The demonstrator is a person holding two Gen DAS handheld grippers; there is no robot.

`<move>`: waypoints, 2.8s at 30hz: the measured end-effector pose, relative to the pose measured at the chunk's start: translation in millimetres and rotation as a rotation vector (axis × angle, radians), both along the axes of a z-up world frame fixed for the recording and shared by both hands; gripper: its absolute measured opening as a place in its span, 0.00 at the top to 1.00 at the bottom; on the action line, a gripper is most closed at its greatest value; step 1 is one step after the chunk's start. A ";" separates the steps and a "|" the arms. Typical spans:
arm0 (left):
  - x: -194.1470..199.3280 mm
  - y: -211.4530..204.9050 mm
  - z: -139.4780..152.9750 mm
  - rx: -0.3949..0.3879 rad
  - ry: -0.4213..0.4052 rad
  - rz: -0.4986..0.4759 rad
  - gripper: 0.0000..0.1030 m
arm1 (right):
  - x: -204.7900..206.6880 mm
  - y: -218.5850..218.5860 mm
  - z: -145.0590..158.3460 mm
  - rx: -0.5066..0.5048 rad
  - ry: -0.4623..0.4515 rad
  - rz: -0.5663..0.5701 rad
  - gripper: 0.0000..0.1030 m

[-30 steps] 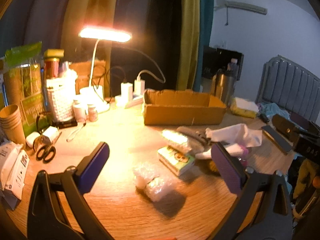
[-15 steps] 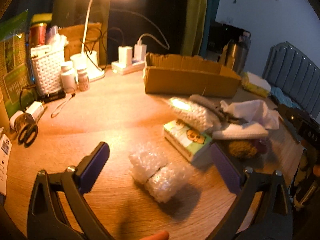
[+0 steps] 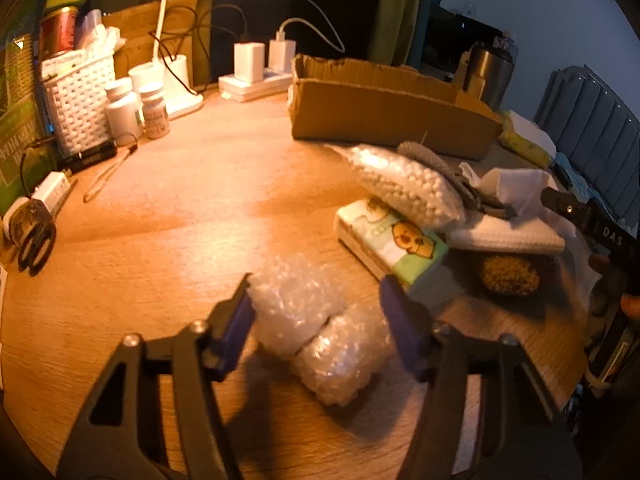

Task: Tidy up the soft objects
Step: 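Close the left gripper on the bubble-wrap bundle while the right gripper grasps the white towel, then carry the bubble wrap and towel into the cardboard box with both grippers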

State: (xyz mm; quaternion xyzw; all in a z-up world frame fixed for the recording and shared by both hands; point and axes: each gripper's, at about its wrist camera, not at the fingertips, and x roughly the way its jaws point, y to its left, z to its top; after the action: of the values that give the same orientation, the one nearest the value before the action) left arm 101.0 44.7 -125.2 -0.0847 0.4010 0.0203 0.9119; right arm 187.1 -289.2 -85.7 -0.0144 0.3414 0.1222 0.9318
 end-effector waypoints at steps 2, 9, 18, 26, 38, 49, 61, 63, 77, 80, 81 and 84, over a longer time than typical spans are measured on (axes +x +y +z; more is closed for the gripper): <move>-0.1 -0.3 -0.2 -0.003 0.000 -0.003 0.44 | 1.3 -0.5 -1.7 0.010 0.013 0.007 0.01; -4.6 -2.1 1.3 -0.011 -0.022 -0.031 0.55 | 0.3 4.8 -4.6 -0.018 0.031 0.037 0.63; -22.4 0.3 13.1 -0.048 -0.065 -0.067 0.58 | -16.2 5.0 4.4 -0.016 -0.021 0.062 0.95; -37.0 -0.9 46.0 -0.050 -0.165 -0.111 0.59 | -37.8 4.5 41.9 0.003 -0.131 0.082 0.95; -33.5 -5.4 102.8 -0.020 -0.342 -0.162 0.59 | -38.8 8.8 85.4 0.058 -0.241 0.126 0.95; 4.4 -2.8 142.4 -0.042 -0.460 -0.165 0.59 | -20.5 17.1 115.4 0.104 -0.320 0.167 0.95; 46.4 -4.9 163.9 -0.040 -0.504 -0.150 0.59 | 8.7 30.4 136.1 0.104 -0.366 0.202 0.95; 56.1 -7.0 165.9 -0.046 -0.515 -0.160 0.59 | 17.4 33.6 136.7 0.094 -0.366 0.206 0.95; 136.9 -7.3 164.2 -0.072 -0.513 -0.128 0.59 | 68.8 54.5 142.7 0.055 -0.364 0.234 0.95; 154.4 -8.0 159.3 -0.071 -0.501 -0.126 0.59 | 82.2 60.0 141.7 0.051 -0.348 0.250 0.95; 159.8 -8.6 156.3 -0.071 -0.490 -0.126 0.59 | 88.1 62.5 139.7 0.051 -0.338 0.258 0.95; 178.7 -10.5 143.8 -0.080 -0.443 -0.130 0.59 | 100.5 67.9 130.9 0.042 -0.312 0.265 0.95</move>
State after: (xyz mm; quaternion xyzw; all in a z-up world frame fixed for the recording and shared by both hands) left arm 279.7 34.2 18.5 -0.0970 0.1959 -0.0734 0.9730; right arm 287.6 -221.3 45.3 -0.0587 0.1852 0.2472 0.9493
